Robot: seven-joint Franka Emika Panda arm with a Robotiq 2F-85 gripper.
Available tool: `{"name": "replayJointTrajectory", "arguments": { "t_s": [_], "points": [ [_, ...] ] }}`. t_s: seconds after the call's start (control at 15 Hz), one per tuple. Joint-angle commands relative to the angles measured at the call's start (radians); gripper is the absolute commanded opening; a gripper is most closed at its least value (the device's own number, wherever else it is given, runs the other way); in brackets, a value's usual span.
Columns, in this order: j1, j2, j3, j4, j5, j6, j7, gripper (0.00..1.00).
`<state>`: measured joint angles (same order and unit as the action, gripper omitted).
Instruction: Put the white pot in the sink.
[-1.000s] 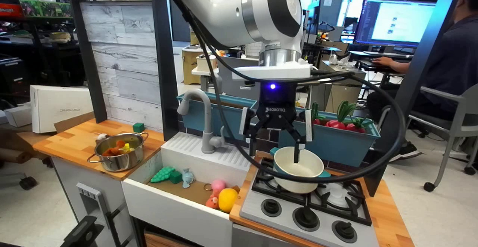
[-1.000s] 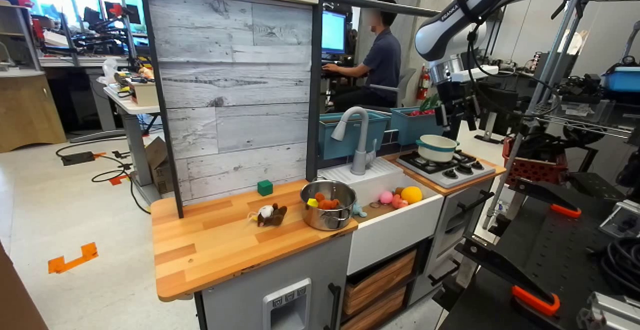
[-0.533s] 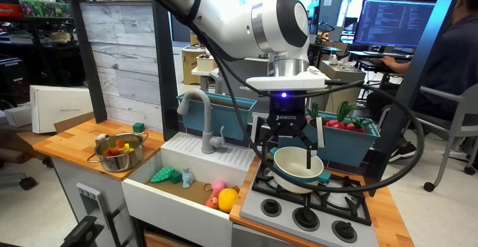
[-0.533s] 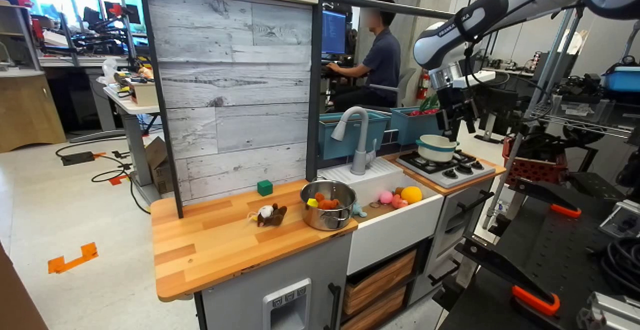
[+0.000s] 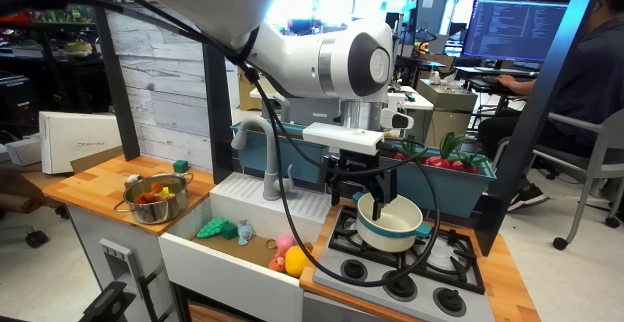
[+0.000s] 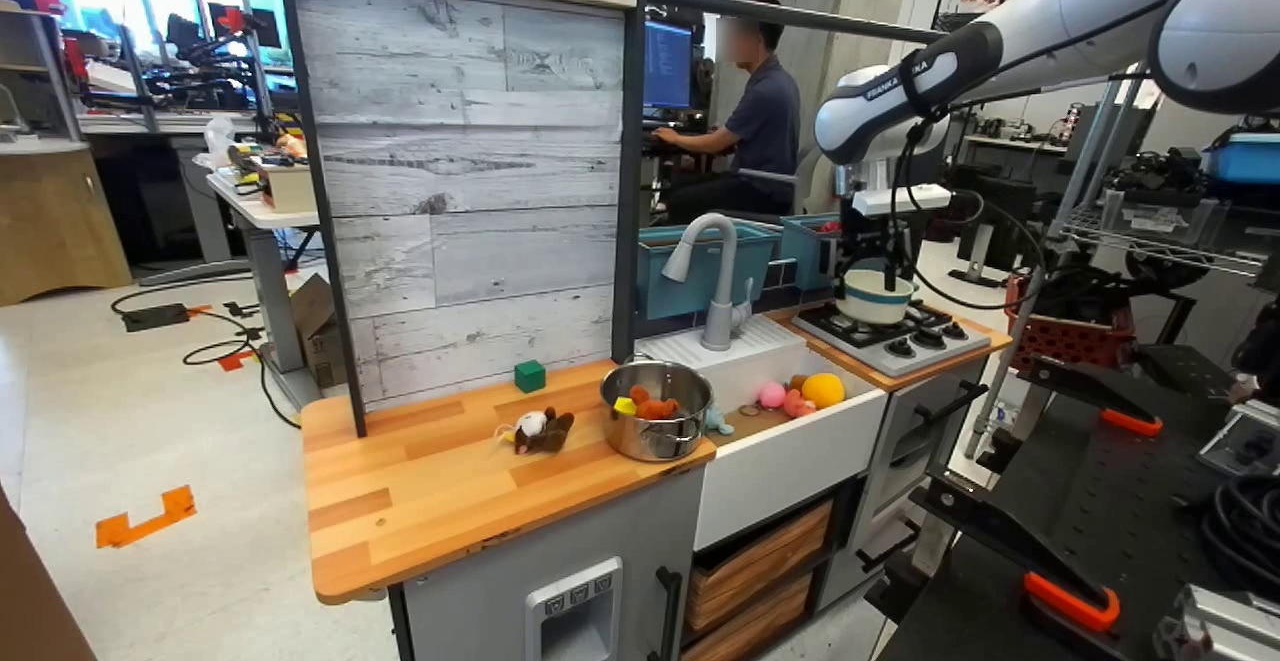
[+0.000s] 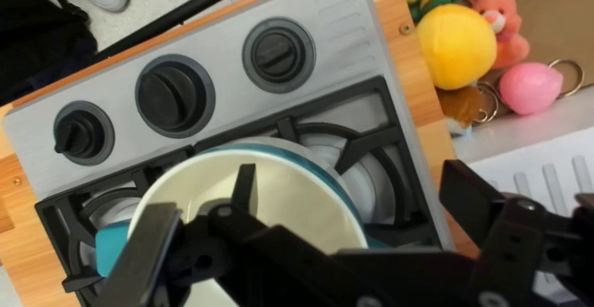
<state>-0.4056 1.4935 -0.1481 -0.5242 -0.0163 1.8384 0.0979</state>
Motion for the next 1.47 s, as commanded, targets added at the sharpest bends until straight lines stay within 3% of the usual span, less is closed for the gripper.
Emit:
{"name": "replayJointTrajectory", "arguments": {
  "t_s": [0.0,0.2,0.27,0.4,0.93,1.07,1.13,1.2,1.33,1.4],
  "points": [
    [-0.013,0.000,0.015,-0.030,0.010,0.134,0.082,1.00],
    [-0.015,0.000,0.006,-0.054,0.008,0.187,0.124,1.00],
    [-0.017,-0.001,0.009,-0.062,0.010,0.172,0.125,0.75],
    [-0.022,-0.001,0.021,-0.073,0.019,0.121,0.103,0.66],
    [-0.051,-0.005,0.070,-0.003,0.072,-0.100,0.013,0.03],
    [-0.058,-0.009,0.079,0.050,0.081,-0.162,-0.013,0.00],
    [-0.058,-0.051,0.091,-0.002,0.078,-0.152,-0.029,0.00],
    [-0.058,-0.008,0.087,0.110,0.084,-0.208,-0.036,0.01],
    [-0.046,-0.016,0.097,0.146,0.085,-0.249,-0.043,0.01],
    [-0.038,-0.051,0.106,0.100,0.086,-0.237,-0.048,0.01]
  ]
}}
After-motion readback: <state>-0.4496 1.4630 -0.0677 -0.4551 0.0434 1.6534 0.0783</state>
